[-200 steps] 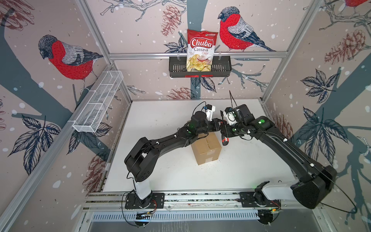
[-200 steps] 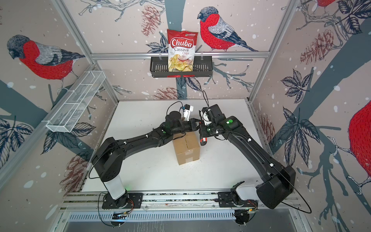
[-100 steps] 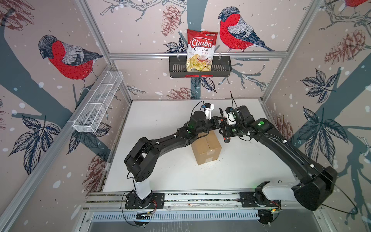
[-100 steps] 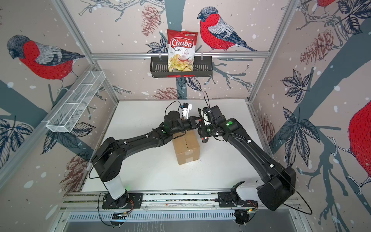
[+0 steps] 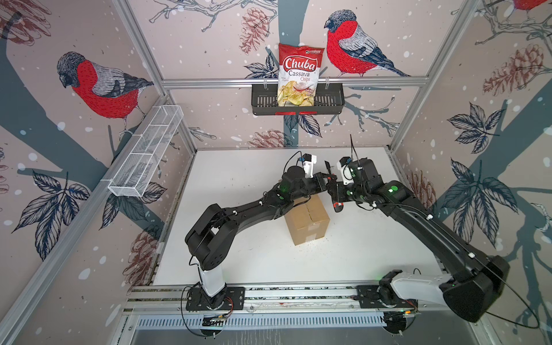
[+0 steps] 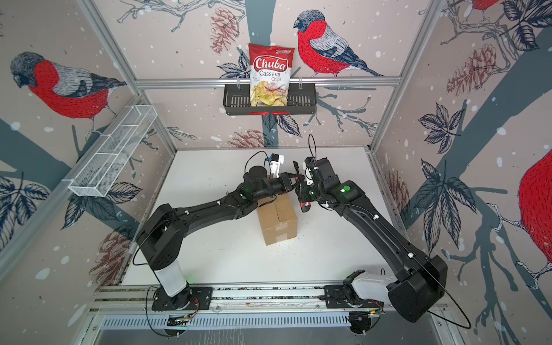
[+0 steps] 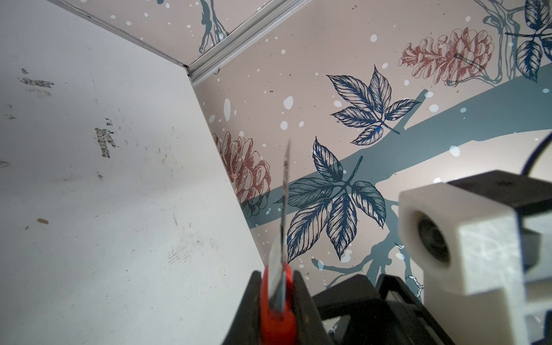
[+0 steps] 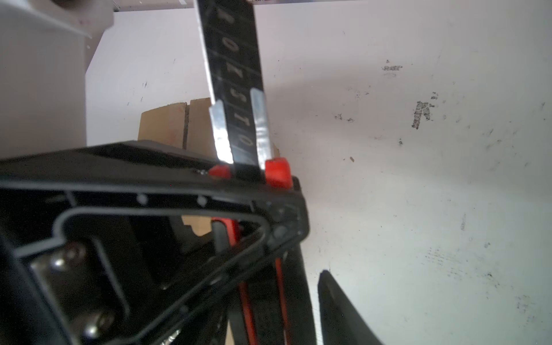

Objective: Unpack the express box

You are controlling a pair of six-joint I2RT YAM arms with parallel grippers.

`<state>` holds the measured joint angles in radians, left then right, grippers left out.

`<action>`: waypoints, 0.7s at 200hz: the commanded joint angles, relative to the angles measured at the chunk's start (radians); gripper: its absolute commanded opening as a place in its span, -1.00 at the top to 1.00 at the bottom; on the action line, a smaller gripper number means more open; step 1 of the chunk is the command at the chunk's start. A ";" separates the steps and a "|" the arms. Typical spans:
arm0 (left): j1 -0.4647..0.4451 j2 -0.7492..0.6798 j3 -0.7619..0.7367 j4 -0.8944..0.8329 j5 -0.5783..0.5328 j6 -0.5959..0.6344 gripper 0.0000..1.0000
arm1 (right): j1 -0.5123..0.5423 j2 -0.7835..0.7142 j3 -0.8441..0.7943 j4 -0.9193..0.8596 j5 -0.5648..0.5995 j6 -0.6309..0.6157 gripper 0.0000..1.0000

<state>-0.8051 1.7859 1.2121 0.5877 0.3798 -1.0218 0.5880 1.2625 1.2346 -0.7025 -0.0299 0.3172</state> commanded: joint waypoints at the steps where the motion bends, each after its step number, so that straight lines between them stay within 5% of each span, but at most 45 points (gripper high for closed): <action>1: -0.002 0.003 -0.001 0.074 0.036 -0.015 1.00 | 0.003 0.001 -0.007 0.096 -0.013 0.005 0.05; 33: -0.002 0.005 0.002 0.076 0.039 -0.018 1.00 | 0.006 0.006 -0.018 0.112 -0.021 0.005 0.05; 98: -0.003 -0.002 -0.023 0.080 0.032 -0.012 1.00 | 0.004 0.012 -0.001 0.107 -0.024 0.000 0.59; 140: -0.017 -0.031 -0.045 0.034 -0.019 0.049 0.49 | 0.003 0.037 0.041 0.008 -0.055 0.012 0.66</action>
<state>-0.8082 1.7763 1.1816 0.6178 0.3691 -1.0420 0.5907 1.2873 1.2469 -0.7177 -0.0673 0.2874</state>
